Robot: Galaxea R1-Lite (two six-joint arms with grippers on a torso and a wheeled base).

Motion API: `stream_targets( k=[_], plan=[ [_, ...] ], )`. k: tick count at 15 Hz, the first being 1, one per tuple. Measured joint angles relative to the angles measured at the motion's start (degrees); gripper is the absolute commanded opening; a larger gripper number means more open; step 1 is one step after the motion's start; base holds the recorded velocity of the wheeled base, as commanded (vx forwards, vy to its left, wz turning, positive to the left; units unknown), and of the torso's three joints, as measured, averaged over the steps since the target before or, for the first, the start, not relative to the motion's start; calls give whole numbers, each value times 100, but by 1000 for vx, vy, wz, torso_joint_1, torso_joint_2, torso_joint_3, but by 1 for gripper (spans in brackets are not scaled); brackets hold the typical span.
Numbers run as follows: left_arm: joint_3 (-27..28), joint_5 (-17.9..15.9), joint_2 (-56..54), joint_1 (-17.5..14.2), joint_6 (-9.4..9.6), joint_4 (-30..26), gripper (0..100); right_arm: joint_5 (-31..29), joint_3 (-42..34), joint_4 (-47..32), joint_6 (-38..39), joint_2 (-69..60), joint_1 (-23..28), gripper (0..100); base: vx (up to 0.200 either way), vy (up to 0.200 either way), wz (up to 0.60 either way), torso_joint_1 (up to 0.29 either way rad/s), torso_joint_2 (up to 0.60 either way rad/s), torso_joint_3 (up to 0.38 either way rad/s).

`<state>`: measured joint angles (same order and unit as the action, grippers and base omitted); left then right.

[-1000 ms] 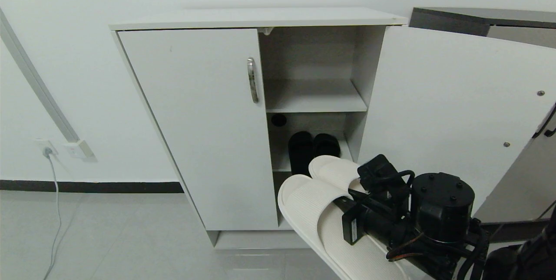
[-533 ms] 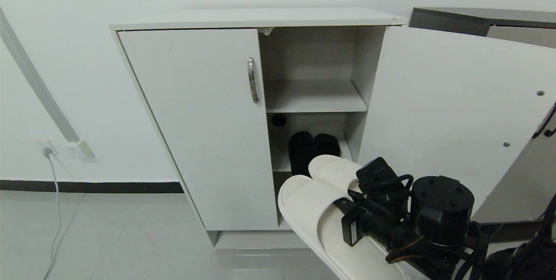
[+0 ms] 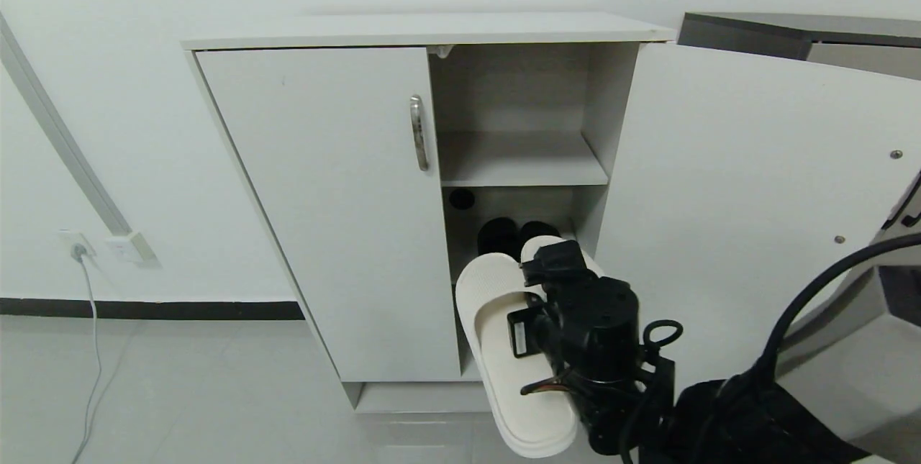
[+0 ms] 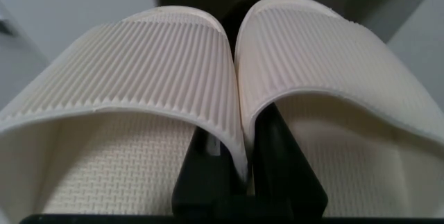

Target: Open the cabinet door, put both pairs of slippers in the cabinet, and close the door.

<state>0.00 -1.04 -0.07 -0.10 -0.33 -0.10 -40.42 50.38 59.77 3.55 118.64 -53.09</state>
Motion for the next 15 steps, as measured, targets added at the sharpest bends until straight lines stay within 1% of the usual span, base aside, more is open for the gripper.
stream_targets(
  k=[2,6,9,11,13,15],
  plan=[
    [0,-2,0,0,0,0,0,-563,700,-580,68,230,-71,0,0,0,0,0,0,0],
    [0,0,0,0,1,0,0,-1174,2138,-1748,116,390,-62,0,0,0,0,0,0,0],
    [0,-2,0,2,1,0,0,-1240,2977,-2491,110,352,163,0,0,0,0,0,0,0],
    [0,-2,0,2,1,0,0,-1201,3148,-2742,107,263,288,0,0,0,0,0,0,0],
    [0,-2,0,7,0,0,0,-892,3206,-2822,94,178,345,0,0,0,0,0,0,0],
    [0,-2,0,5,1,0,0,-842,3224,-2895,79,115,386,0,0,0,0,0,0,0]
  ],
)
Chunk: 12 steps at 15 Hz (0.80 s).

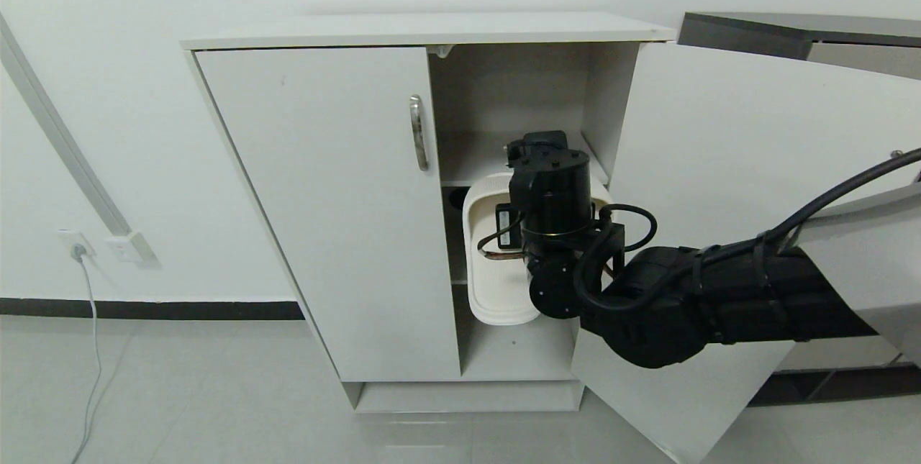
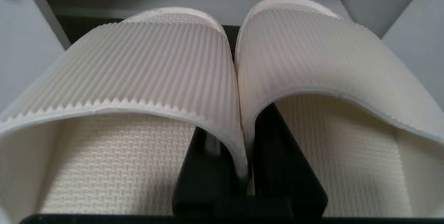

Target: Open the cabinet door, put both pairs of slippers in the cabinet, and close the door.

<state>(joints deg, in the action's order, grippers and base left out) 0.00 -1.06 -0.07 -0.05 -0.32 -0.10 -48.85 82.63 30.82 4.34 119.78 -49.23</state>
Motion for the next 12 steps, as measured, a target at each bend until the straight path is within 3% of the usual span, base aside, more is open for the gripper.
stream_targets(
  k=[3,12],
  plan=[
    [0,2,0,-2,0,0,0,21,9,-11,-2,-33,33,0,0,0,0,0,0,0],
    [0,0,0,-5,0,-4,0,89,-13,-9,-5,-79,41,0,200,0,0,2,3,1]
  ],
)
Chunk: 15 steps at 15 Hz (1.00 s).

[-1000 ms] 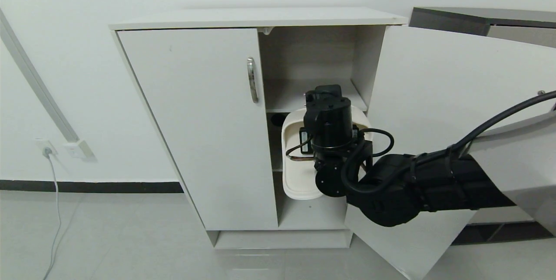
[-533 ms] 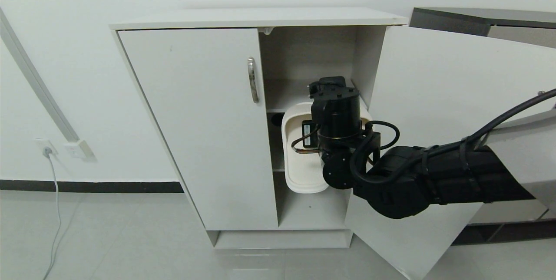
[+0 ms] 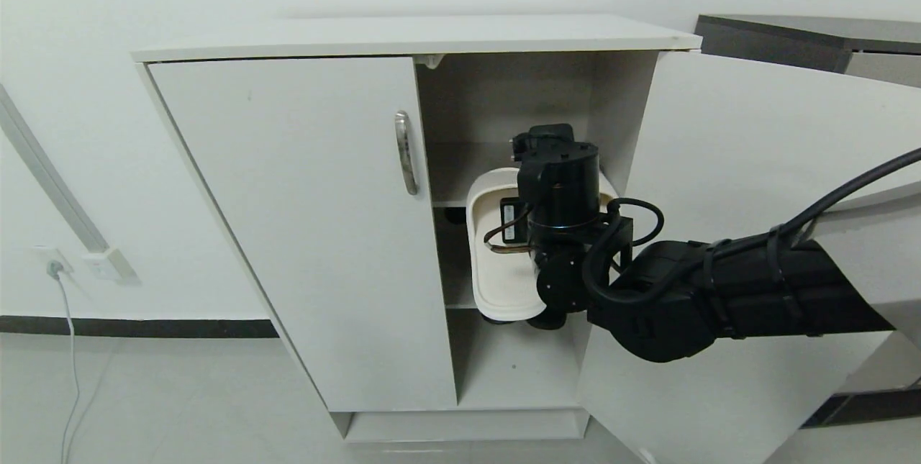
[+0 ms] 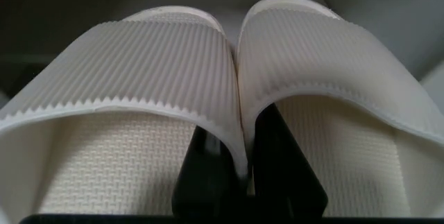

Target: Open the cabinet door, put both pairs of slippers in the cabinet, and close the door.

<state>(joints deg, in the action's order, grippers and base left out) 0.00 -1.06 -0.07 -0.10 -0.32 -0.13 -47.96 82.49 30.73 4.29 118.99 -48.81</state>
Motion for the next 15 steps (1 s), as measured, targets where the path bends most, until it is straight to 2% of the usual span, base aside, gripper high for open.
stream_targets(
  k=[5,10,12,15],
  plan=[
    [0,0,0,0,0,4,0,6,-11,5,2,11,9,0,200,0,0,3,4,1],
    [0,-2,0,0,-20,6,0,241,-27,-38,-24,28,5,0,0,0,0,0,0,0],
    [0,9,0,7,-20,4,0,556,111,-427,-5,27,80,0,0,0,0,0,0,0],
    [0,49,0,2,-26,6,0,713,634,-1158,211,46,236,0,0,0,0,0,0,0]
  ],
)
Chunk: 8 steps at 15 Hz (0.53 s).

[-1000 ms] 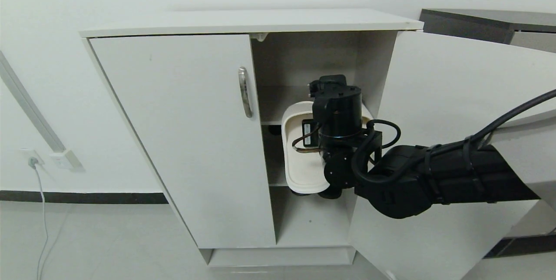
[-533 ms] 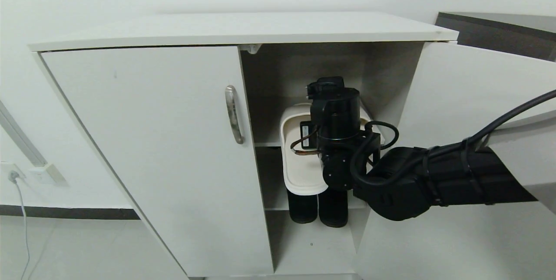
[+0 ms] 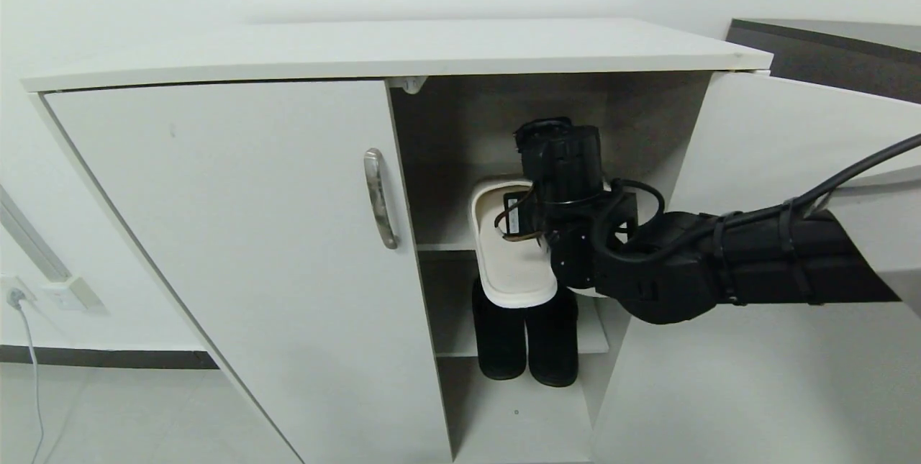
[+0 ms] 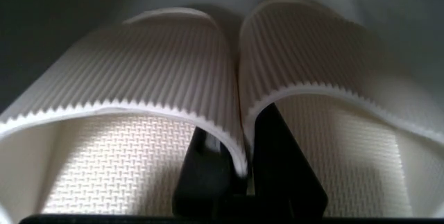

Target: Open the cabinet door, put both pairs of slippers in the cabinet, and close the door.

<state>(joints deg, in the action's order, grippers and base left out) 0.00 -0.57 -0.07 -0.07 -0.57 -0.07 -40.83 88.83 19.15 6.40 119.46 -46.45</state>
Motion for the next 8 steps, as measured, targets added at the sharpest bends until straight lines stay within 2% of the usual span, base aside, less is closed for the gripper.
stream_targets(
  k=[3,8],
  plan=[
    [0,24,0,-2,-9,-2,0,108,852,-788,332,163,117,0,0,0,0,0,0,0],
    [0,30,0,0,-29,-2,0,123,1657,-892,413,686,265,0,0,0,0,0,0,0]
  ],
)
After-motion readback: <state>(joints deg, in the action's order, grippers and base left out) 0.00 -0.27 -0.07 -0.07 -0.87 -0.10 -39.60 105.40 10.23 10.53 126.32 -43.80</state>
